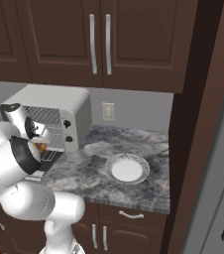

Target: Open the toaster oven door. Place the bread on the bottom rack in the toaster oven and place the steak on the top rack.

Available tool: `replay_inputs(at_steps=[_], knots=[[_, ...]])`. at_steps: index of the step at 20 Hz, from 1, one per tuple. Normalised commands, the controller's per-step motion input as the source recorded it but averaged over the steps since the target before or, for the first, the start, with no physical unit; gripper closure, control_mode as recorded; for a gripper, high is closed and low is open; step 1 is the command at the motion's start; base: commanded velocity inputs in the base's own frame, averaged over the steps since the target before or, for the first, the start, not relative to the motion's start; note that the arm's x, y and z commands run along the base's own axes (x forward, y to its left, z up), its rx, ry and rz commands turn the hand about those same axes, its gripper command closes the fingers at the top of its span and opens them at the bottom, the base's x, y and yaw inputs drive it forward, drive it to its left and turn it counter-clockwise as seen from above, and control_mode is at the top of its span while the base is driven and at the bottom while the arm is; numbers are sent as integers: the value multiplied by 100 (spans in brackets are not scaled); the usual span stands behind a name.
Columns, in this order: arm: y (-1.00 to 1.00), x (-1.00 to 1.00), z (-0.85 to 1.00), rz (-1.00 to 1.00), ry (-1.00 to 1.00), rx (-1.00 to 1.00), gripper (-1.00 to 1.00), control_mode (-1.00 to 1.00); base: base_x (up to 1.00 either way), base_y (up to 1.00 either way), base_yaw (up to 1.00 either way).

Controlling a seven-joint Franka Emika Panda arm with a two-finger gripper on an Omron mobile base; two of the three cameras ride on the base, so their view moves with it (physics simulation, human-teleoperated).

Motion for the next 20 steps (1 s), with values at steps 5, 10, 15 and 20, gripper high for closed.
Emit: replay_inputs(at_steps=[5, 10, 15, 20], knots=[[20, 2, -9, 8, 0, -1, 100, -100, 0, 0, 0], [19, 0, -20, 2, -1, 0, 100, -100, 0, 0, 0], [15, 4, -11, 0, -2, 0, 100, -100, 0, 0, 0], [19, -4, -18, 0, 0, 0, 100, -100, 0, 0, 0]])
